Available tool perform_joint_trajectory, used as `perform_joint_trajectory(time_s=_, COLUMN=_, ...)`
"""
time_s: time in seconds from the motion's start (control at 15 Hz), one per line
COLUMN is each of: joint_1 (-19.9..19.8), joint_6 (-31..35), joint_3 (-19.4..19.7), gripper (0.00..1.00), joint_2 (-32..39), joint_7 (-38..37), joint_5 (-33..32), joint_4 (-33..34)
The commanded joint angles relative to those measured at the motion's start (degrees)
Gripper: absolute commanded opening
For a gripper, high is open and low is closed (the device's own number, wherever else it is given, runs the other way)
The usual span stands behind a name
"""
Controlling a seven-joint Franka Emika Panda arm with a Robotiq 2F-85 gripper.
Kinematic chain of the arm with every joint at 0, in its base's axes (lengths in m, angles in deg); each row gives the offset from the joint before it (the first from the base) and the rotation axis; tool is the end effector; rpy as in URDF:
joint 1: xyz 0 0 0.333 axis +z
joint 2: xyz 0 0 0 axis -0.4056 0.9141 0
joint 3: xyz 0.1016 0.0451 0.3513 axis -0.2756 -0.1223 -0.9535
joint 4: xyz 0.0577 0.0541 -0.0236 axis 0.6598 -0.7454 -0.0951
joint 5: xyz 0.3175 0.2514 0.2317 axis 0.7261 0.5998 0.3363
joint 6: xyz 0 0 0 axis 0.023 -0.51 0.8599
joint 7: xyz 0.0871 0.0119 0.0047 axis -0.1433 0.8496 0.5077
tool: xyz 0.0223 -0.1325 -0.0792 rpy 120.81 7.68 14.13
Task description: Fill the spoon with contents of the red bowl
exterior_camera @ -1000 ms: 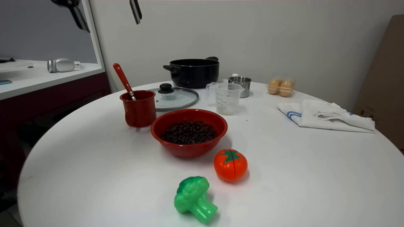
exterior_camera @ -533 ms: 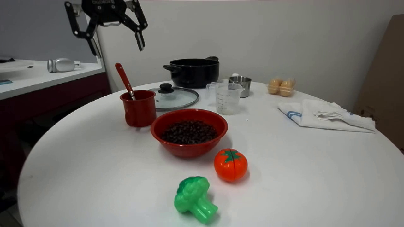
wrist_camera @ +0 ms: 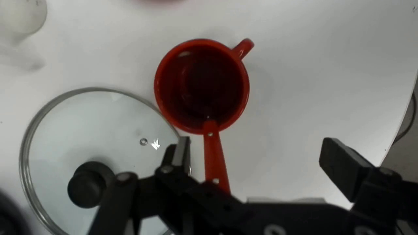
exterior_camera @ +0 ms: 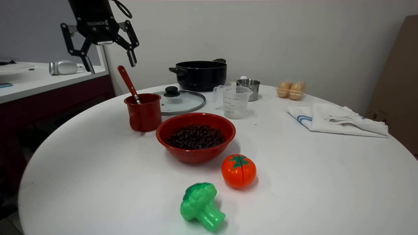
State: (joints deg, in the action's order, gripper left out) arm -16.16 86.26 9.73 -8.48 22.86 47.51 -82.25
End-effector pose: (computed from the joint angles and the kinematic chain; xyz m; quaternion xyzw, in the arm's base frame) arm 0.5315 0.1463 0.1965 0.8078 0.5774 -0.0481 0.1085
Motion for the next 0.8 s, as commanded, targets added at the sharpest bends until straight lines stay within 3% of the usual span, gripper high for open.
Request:
perform_joint_trajectory(time_s=0.0, joint_1=0.21, joint_6=1.78, joint_3=-1.49, gripper=1.00, joint_2=-0.23, joint_7=2.58, joint_5=1.60, joint_4=1.68)
perform_joint_trajectory(time_s=0.73, joint_1=0.37, joint_6=2.76, joint_3=-1.87, gripper=1.00, joint_2=2.55, joint_7=3.04, joint_5=0.31, joint_4=3.76)
